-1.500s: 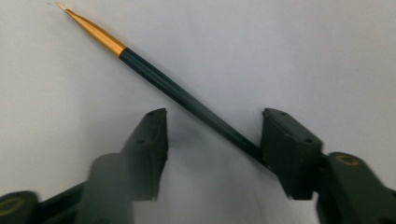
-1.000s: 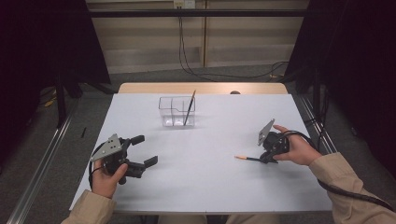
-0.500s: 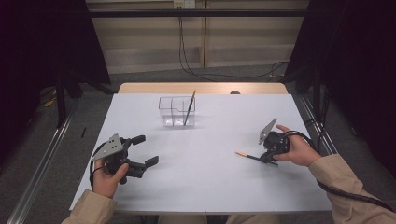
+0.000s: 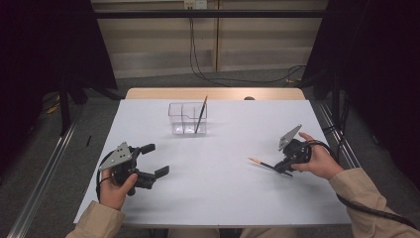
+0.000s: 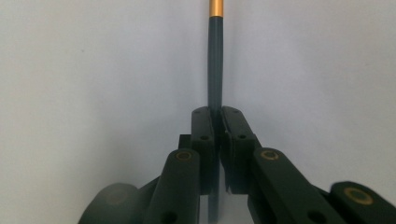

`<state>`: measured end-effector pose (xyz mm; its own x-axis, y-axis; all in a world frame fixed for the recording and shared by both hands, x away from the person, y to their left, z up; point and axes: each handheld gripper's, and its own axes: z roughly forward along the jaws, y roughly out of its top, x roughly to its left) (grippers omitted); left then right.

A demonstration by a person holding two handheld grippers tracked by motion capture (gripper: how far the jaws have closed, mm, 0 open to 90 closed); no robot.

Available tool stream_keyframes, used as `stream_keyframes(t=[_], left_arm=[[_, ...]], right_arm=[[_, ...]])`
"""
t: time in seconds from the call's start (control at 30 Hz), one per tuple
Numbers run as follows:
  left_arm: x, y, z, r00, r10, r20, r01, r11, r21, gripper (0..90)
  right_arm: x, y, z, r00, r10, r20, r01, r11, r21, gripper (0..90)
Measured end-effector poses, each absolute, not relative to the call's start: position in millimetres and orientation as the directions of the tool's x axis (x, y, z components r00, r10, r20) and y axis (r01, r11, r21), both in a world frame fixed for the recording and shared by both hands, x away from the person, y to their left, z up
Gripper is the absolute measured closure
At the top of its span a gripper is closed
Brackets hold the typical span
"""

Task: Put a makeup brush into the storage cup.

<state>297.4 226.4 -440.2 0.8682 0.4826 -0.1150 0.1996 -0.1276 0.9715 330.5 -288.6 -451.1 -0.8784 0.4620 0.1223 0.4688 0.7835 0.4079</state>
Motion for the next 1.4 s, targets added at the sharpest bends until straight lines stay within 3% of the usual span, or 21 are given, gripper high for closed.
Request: stream_keyframes(t=[0.5,1.4], left_arm=[[298,224,-442,0.872,0.476,-0.118,0.205,-0.134,0.970,3.3],[299,216,-445,0.872,0.470,-0.132,0.216,-0.128,0.968,3.2]], right_arm=[[318,-296,-444,-0.824,0.538,0.178,0.500,0.542,0.676,84.8],[301,-286,-444,-0.811,0.551,0.196,0.353,0.194,0.915,84.8]])
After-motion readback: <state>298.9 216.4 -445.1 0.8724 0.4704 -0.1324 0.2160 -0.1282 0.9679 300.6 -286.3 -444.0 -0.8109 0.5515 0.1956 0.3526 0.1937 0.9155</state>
